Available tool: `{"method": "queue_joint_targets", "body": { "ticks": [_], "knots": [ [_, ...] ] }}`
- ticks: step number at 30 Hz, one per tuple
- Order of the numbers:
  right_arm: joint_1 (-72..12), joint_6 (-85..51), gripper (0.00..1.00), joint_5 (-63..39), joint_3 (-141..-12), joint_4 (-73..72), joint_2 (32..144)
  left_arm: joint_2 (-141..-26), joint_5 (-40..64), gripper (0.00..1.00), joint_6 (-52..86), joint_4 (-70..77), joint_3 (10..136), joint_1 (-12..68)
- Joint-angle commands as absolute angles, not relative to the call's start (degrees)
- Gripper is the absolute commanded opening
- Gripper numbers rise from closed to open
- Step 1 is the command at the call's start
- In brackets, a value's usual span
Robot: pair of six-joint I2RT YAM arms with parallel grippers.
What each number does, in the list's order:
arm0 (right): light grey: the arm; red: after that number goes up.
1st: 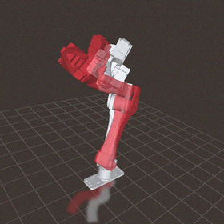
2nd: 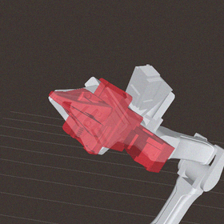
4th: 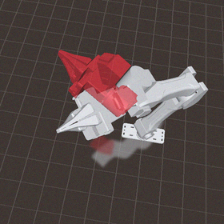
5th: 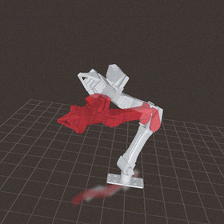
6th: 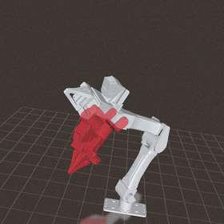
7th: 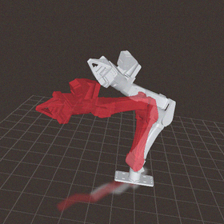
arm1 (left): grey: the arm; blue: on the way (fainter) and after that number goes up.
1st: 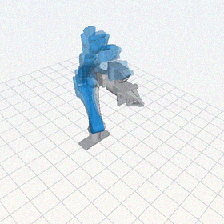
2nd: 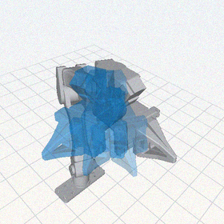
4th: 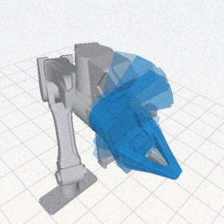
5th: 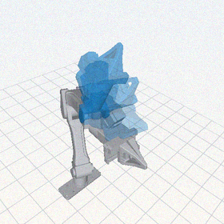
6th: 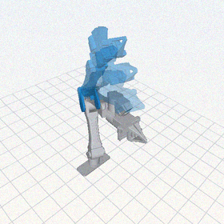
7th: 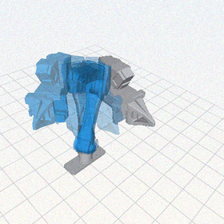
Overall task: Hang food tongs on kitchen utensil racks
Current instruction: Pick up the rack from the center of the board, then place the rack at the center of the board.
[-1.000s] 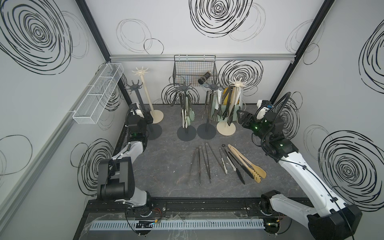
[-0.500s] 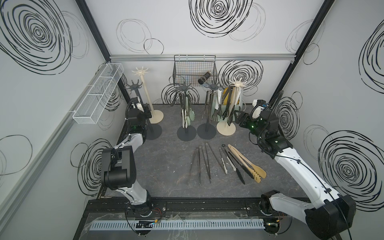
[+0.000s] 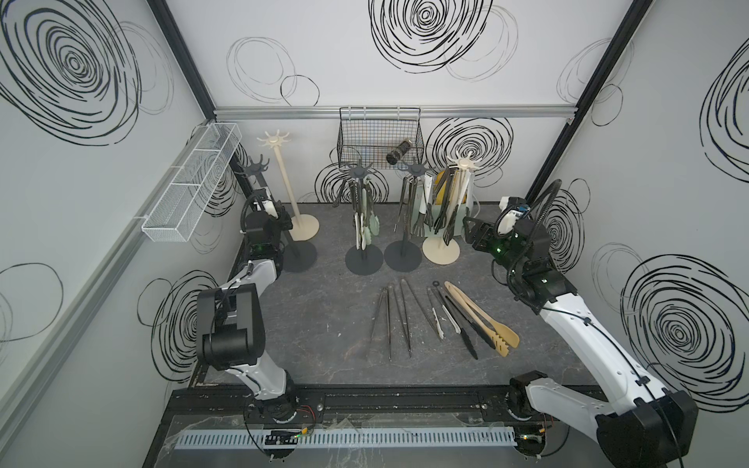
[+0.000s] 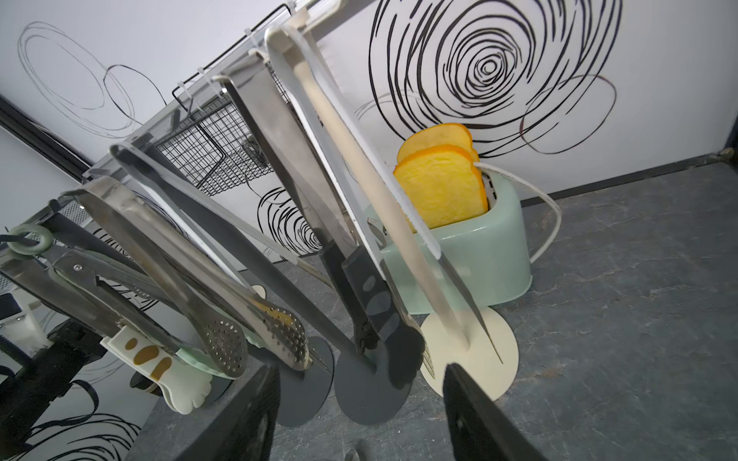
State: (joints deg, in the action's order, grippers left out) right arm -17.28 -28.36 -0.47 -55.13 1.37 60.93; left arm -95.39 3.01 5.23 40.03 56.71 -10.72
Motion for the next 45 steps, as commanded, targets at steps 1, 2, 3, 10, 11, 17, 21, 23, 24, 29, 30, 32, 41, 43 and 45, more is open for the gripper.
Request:
{"method": "queue_joint_targets", "body": {
  "ticks": [1,2,3,10,11,17,21,23,24,29,30,32,41,43,45],
  "knots": [
    [-16.4,-26.5,0.67,0.7,-53.9,1.7,58.0,-93.3,6.3,0.00,8.9,42.3,55.6,-9.9],
    [-16.1,-26.3,0.67,0.7,-53.6,1.8,57.5,-92.9,6.4,0.00,9.1,42.2,55.5,-9.5],
    [-15.9,-26.1,0.67,0.7,-53.3,2.0,56.8,-92.3,6.6,0.00,9.2,42.1,55.2,-8.9],
    [-15.0,-24.5,0.66,0.0,-51.2,3.0,53.1,-85.9,4.5,0.00,9.6,40.6,52.0,-4.1],
    [-15.0,-24.2,0.66,0.0,-50.6,3.0,52.4,-84.9,4.0,0.00,9.6,40.5,51.0,-3.2],
    [-14.7,-22.9,0.65,-0.4,-48.3,3.3,48.8,-78.4,-1.1,0.00,10.0,40.5,44.1,2.2],
    [-14.6,-22.3,0.65,-0.7,-47.7,4.2,46.8,-74.5,-3.8,0.00,10.4,40.2,40.1,6.5],
    [-14.6,-22.4,0.65,-0.8,-47.3,4.8,45.9,-73.1,-5.5,0.00,9.9,39.4,38.6,9.3],
    [-14.6,-22.4,0.65,-0.9,-47.2,5.2,45.3,-72.6,-6.1,0.00,9.9,39.1,37.8,10.7],
    [-14.6,-22.7,0.65,-1.1,-46.8,6.8,42.8,-70.1,-9.2,0.00,10.4,39.1,34.3,17.7],
    [-14.6,-22.7,0.65,-1.1,-46.7,7.0,42.4,-69.8,-9.5,0.00,10.5,39.0,33.9,18.9],
    [-14.6,-22.7,0.65,-1.0,-46.4,7.7,41.6,-69.5,-10.6,0.00,10.9,38.8,33.4,21.6],
    [-14.6,-22.9,0.65,-0.4,-45.9,9.6,39.3,-72.3,-14.1,0.00,12.7,40.2,33.0,33.9],
    [-14.6,-22.9,0.65,-0.1,-46.0,9.9,39.1,-73.5,-14.2,0.00,13.5,41.2,33.0,35.9],
    [-14.6,-22.7,0.65,-0.1,-46.1,10.2,38.9,-74.9,-14.2,0.00,13.6,41.8,33.4,37.5]
  ]
}}
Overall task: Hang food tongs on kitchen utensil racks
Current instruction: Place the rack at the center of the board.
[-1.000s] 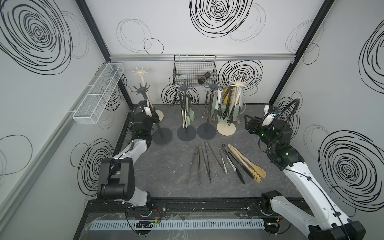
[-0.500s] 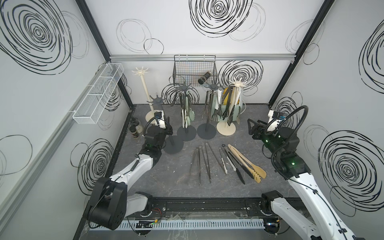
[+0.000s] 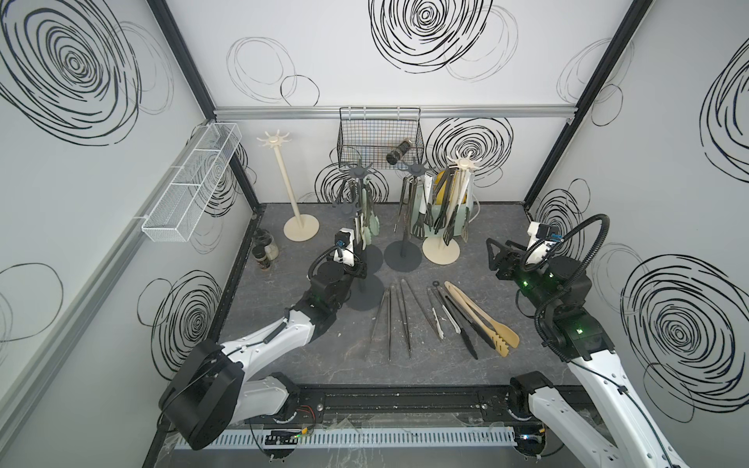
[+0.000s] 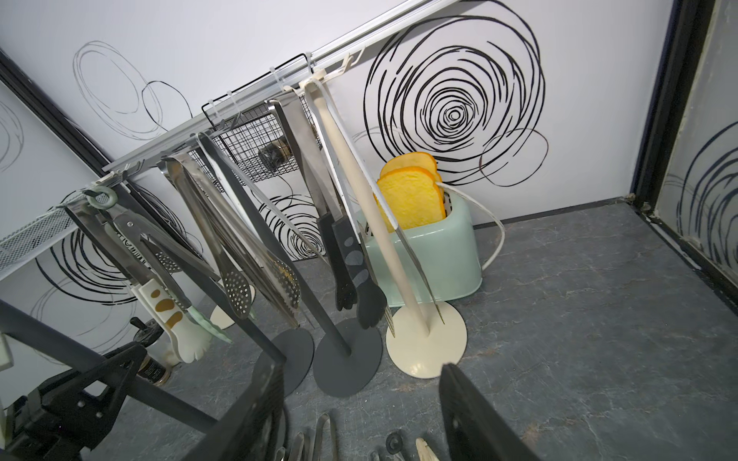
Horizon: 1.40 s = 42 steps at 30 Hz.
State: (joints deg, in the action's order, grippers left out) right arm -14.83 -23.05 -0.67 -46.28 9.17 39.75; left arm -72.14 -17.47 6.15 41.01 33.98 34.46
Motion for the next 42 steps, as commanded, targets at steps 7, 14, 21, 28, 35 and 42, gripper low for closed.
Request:
{"method": "queue_joint_targets", "body": {
  "ticks": [7,14,21,28,35,42],
  "knots": [
    [-14.6,-22.2,0.65,0.4,-45.9,10.5,38.7,-79.9,-14.5,0.00,13.1,43.1,36.1,41.3],
    [-14.6,-21.6,0.65,1.1,-45.5,10.0,39.3,-83.8,-14.2,0.00,13.1,44.9,38.9,42.8],
    [-14.6,-21.4,0.65,1.1,-45.2,9.8,39.7,-87.4,-15.5,0.00,11.4,47.2,40.5,43.1],
    [-14.6,-21.3,0.65,1.3,-44.7,9.2,40.3,-90.6,-15.9,0.00,10.3,51.4,40.3,42.2],
    [-14.6,-21.3,0.65,1.5,-44.3,8.7,41.0,-93.1,-15.2,0.00,10.9,53.7,40.5,42.3],
    [-14.6,-21.2,0.65,1.1,-44.0,8.3,41.8,-94.7,-15.1,0.00,10.4,56.6,40.3,42.2]
  ]
}}
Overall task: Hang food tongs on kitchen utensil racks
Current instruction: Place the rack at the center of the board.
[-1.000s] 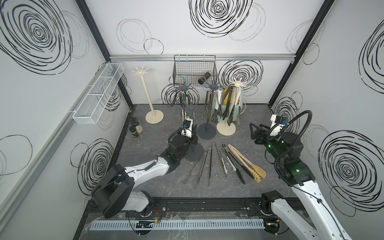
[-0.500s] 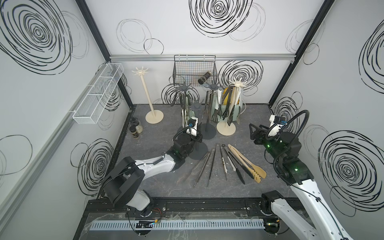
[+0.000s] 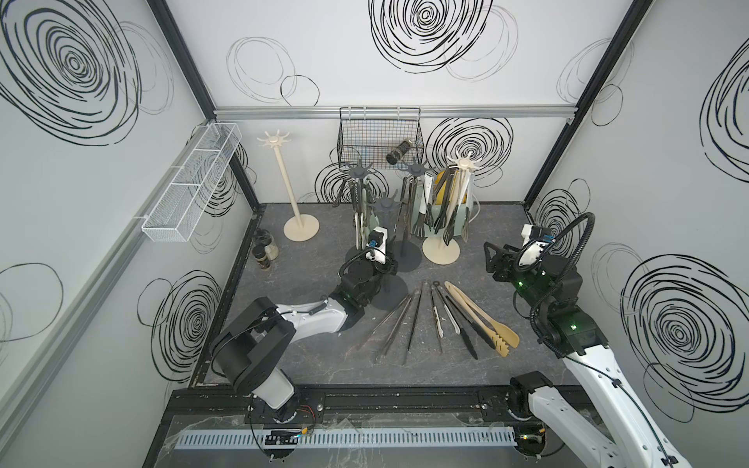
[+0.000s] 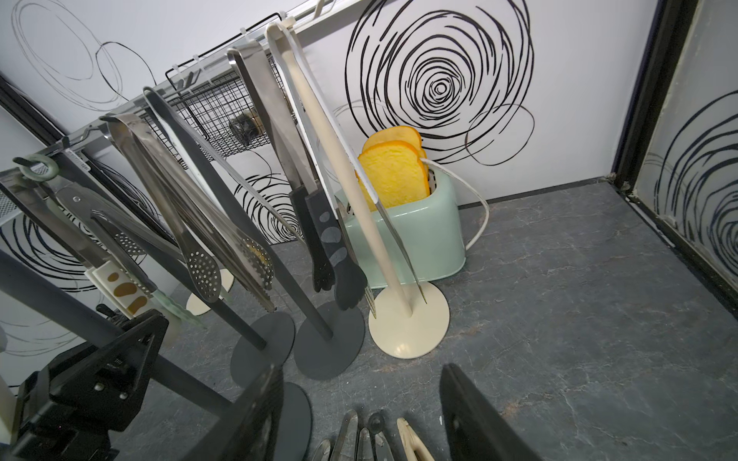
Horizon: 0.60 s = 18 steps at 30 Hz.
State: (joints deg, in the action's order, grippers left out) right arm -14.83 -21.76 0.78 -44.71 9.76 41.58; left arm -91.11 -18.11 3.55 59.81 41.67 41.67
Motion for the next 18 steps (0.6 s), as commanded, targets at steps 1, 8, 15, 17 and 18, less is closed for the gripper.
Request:
{"method": "queue_joint_targets", "body": {
  "ticks": [1,8,15,17,18],
  "knots": [
    [-14.6,-21.3,0.65,1.0,-43.9,8.3,41.8,-95.0,-15.0,0.00,10.4,57.0,40.3,42.3],
    [-14.6,-20.9,0.65,1.0,-43.7,8.1,42.1,-96.9,-16.1,0.00,9.3,62.4,39.1,42.4],
    [-14.5,-20.6,0.65,1.0,-43.1,7.5,42.7,-99.0,-16.2,0.00,8.8,65.5,38.7,42.4],
    [-14.5,-20.6,0.65,1.0,-43.0,7.5,43.0,-99.7,-16.1,0.00,8.8,66.5,38.8,42.4],
    [-14.5,-20.6,0.65,1.0,-43.1,7.5,43.1,-100.0,-16.0,0.00,8.8,66.8,38.8,42.4]
  ]
}}
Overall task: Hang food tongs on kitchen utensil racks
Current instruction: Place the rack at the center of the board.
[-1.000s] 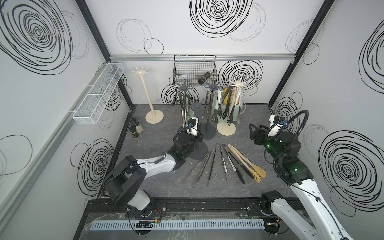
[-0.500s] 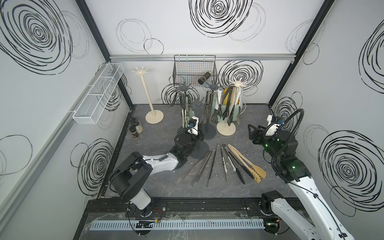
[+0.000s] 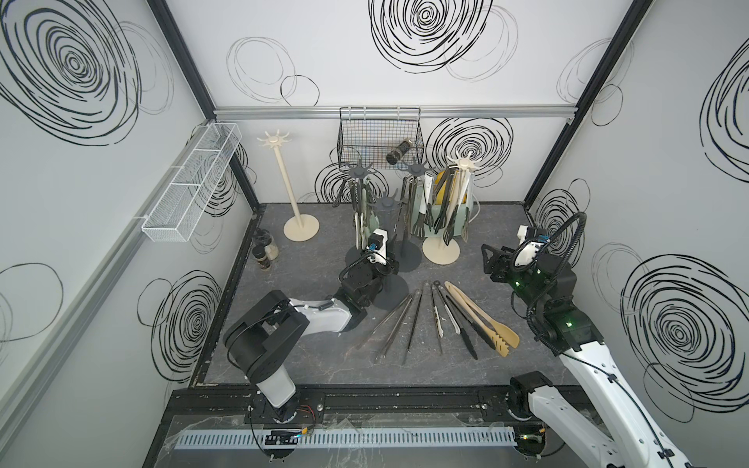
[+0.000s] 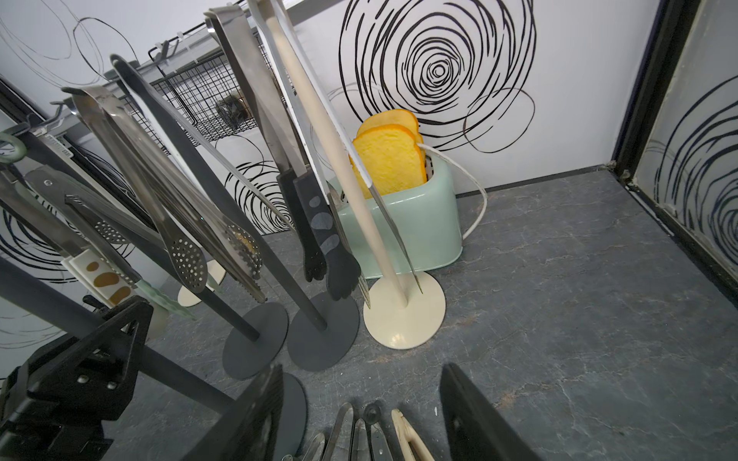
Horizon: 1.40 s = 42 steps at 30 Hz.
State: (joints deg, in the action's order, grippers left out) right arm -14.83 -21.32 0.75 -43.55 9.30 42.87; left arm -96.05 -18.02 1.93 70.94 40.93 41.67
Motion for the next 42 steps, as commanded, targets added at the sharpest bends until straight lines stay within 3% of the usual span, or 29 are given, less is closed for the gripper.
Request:
{"method": "queue_joint_targets", "body": {
  "ticks": [1,30,32,35,38,42],
  "knots": [
    [-14.4,-20.5,0.65,1.0,-43.2,7.4,43.2,-100.2,-15.8,0.00,8.9,67.0,39.0,42.4],
    [-13.2,-19.2,0.67,0.9,-42.3,6.3,44.6,-106.2,-12.0,0.00,9.7,67.2,45.3,43.9],
    [-13.1,-19.2,0.67,0.8,-42.2,6.4,44.5,-105.8,-12.3,0.26,9.5,66.7,45.2,43.9],
    [-12.9,-19.2,0.67,0.8,-42.2,6.8,44.3,-104.8,-12.6,0.46,8.9,65.2,45.0,43.7],
    [-12.5,-19.1,0.67,0.9,-42.5,7.3,44.1,-103.3,-12.6,0.56,7.8,62.9,44.9,43.6],
    [-12.2,-19.1,0.67,0.8,-42.8,8.6,44.1,-100.6,-12.3,0.58,6.4,60.0,43.9,43.5]
  ]
}}
